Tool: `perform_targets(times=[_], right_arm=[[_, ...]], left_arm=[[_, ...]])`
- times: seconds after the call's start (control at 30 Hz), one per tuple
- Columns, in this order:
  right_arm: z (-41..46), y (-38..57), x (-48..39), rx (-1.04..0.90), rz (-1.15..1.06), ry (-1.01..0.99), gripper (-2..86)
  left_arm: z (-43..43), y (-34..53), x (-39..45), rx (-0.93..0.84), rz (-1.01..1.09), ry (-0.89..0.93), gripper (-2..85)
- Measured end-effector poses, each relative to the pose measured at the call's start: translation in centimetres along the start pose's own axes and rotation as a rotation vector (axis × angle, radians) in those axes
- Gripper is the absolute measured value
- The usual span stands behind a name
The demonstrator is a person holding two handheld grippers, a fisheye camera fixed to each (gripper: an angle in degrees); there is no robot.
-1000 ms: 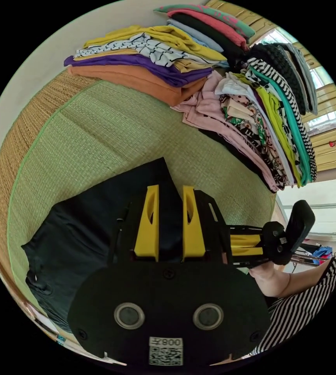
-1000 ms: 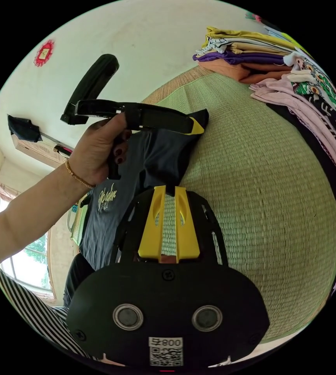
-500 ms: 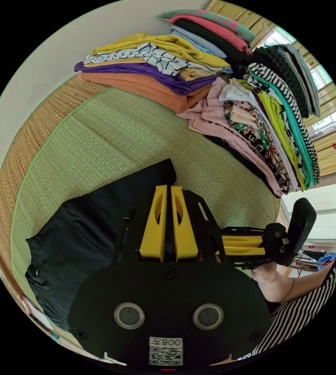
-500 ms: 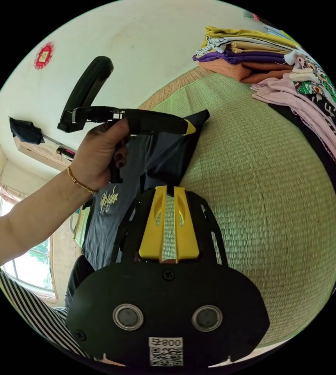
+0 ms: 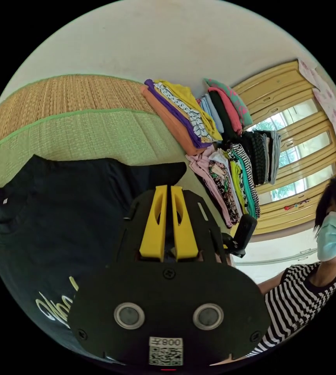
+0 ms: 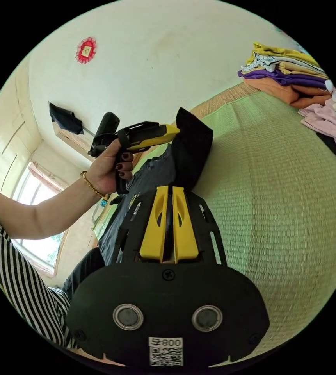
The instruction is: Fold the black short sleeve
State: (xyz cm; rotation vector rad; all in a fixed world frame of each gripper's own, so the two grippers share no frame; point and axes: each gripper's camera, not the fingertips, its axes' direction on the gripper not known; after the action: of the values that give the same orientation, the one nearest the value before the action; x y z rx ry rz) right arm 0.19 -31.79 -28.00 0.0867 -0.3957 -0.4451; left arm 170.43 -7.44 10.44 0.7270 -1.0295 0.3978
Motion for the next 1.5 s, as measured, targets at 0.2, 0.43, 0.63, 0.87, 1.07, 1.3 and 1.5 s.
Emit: perform_targets(times=[0.2,0.43,0.63,0.87,1.07,1.3,1.5], right_arm=[[2.9,-0.8,-0.9,-0.053,-0.05,-0.078,0.7],[6.0,-1.8,-1.3,-0.142,-0.05,-0.101,0.1],[7.1,-2.8,-2.5,-0.184,-0.081,-0.077,0.0],[6.8,-4.0,-3.7,-0.145,-0.086,0.005,0.0],[7.4,-5.2,-5.3,-0.172,-0.098,0.188,0.0],[9.1,-6.5,-6.2,-0.294,-0.103,0.3,0.1],[8.3,-7.4,-5.7,-0.294,-0.077,0.279,0.0]], left_arm=[[-3.3,3.0,-7.7,0.074,-0.14,0.029,1.6],[-4.3,5.4,-15.6,0.094,-0.264,0.027,2.0],[-4.5,7.7,-20.1,0.115,-0.347,0.064,2.1],[-5.2,9.0,-20.9,0.162,-0.323,0.101,1.7],[-1.9,5.1,-17.6,0.02,-0.137,0.04,0.9],[4.6,1.6,-14.9,-0.129,-0.013,-0.118,0.1],[5.1,0.9,-13.3,-0.119,0.01,-0.135,0.1]])
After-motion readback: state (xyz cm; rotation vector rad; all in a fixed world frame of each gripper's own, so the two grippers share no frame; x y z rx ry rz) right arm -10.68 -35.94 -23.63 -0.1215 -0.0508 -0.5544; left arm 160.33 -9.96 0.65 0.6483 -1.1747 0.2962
